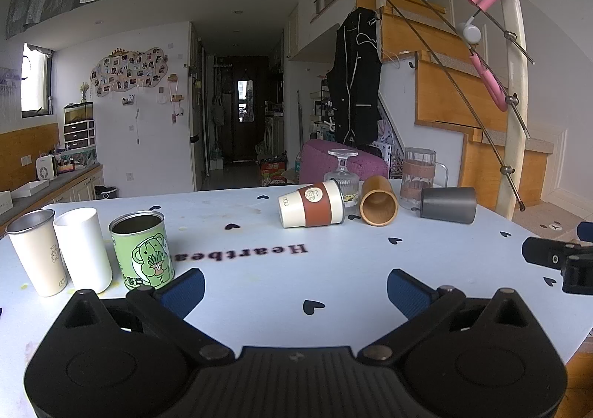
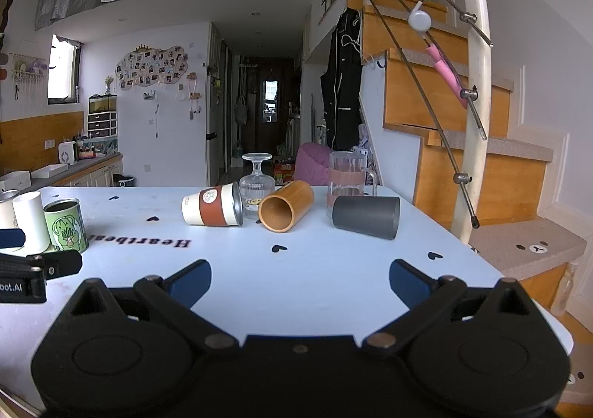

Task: Flip cup upright

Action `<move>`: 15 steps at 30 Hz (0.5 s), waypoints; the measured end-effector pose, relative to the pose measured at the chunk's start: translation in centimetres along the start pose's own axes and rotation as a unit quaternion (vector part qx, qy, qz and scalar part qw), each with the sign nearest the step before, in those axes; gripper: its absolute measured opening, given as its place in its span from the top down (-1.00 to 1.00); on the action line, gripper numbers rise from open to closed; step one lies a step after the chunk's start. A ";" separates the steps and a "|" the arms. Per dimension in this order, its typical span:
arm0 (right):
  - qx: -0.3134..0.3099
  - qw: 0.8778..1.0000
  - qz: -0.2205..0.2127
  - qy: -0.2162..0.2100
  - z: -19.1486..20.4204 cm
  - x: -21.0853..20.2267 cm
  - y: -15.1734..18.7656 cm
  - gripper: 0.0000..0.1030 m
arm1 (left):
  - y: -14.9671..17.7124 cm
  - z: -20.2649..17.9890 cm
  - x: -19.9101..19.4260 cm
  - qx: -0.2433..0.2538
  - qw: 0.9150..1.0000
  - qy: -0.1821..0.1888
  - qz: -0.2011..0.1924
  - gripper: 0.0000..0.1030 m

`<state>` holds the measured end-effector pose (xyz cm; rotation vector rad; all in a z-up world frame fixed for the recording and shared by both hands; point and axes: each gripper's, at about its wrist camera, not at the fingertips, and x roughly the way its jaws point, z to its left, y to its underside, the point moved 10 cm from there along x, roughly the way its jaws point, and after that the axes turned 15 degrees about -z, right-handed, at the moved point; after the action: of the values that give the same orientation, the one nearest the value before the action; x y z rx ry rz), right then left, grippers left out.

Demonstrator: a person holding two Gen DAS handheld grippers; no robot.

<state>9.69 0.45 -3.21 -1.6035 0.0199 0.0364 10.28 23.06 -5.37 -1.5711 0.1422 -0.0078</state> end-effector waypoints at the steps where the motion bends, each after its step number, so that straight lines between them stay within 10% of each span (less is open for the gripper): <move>1: 0.000 1.000 0.000 0.000 0.1 0.0 0.0 -1.00 | 0.0 0.0 0.0 0.000 1.000 0.000 0.000 -1.00; 15: 0.000 1.000 0.000 0.000 0.1 0.0 -0.1 -1.00 | -0.1 0.0 0.1 0.001 1.000 0.000 0.000 -1.00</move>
<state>9.73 0.56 -3.16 -1.6036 0.0211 0.0365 10.34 23.01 -5.32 -1.5700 0.1420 -0.0081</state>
